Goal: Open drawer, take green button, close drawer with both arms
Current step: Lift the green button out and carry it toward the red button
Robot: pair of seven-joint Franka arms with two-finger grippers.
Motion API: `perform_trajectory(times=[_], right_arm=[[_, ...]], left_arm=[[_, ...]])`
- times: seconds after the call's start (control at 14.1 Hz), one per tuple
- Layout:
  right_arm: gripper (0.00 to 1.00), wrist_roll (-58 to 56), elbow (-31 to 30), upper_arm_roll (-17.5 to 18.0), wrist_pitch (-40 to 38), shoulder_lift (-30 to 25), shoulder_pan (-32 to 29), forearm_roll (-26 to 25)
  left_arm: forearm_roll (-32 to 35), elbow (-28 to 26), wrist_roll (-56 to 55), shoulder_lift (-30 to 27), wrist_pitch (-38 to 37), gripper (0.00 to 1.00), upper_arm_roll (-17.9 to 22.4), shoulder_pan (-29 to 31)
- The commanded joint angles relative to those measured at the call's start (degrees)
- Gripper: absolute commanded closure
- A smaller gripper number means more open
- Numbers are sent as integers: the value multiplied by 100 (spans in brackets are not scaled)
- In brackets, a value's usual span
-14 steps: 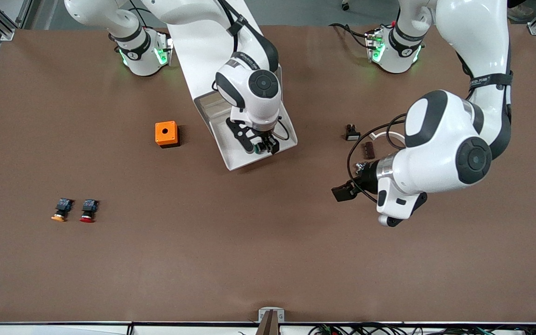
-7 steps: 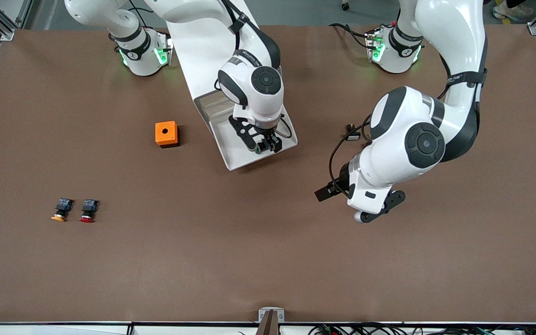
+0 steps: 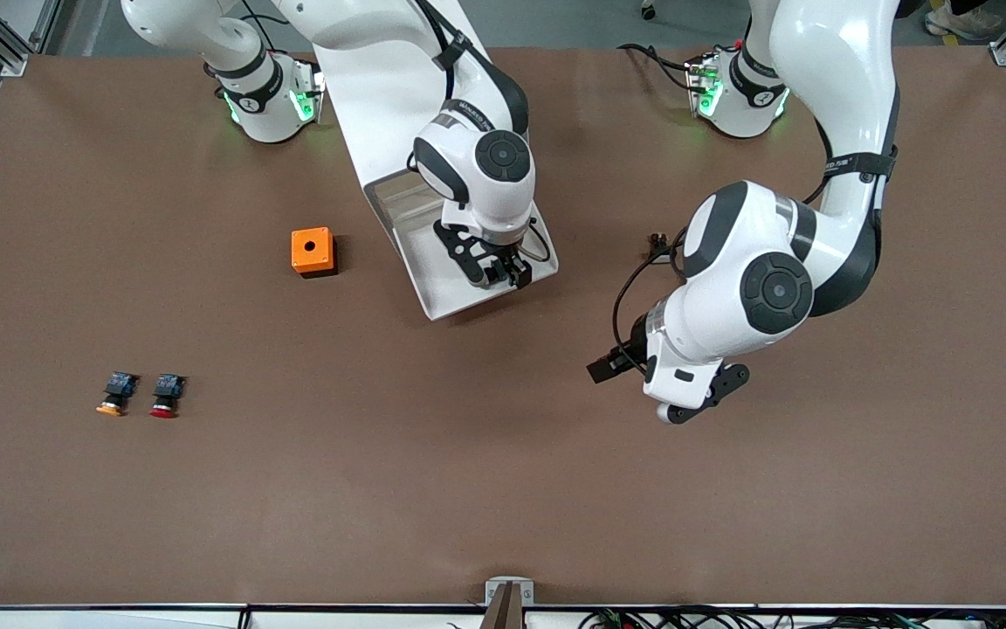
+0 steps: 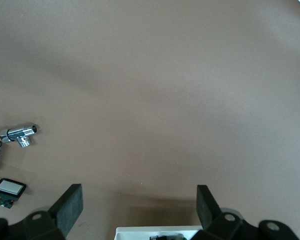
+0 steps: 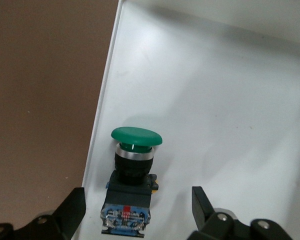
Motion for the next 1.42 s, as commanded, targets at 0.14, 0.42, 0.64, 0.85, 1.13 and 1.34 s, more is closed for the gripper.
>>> perform_trajectory(times=[0.14,0.42,0.64,0.85,1.13,1.34], right_arm=[[56,93,70,-65,2,32,117,65],[100,41,183,-65,-121,24,99,65],[100,-283,831,-65,-1215,15,-163,74],[100,-1221,1186,-74,-1913,-82,-611,65],[100,-3162,958,-100,-2046,-529,-1576,56],[100,-5244,449,-100,-1941,-784,-2526,56]], left_arm=[[688,-68,-94,3,70,0,25,31],[698,-68,-85,29,43,0,25,31],[698,-76,-94,38,43,0,25,14],[733,-76,-225,126,35,0,43,-48],[1041,-68,-734,205,43,0,34,-267],[1181,-41,-1262,407,122,0,34,-487]])
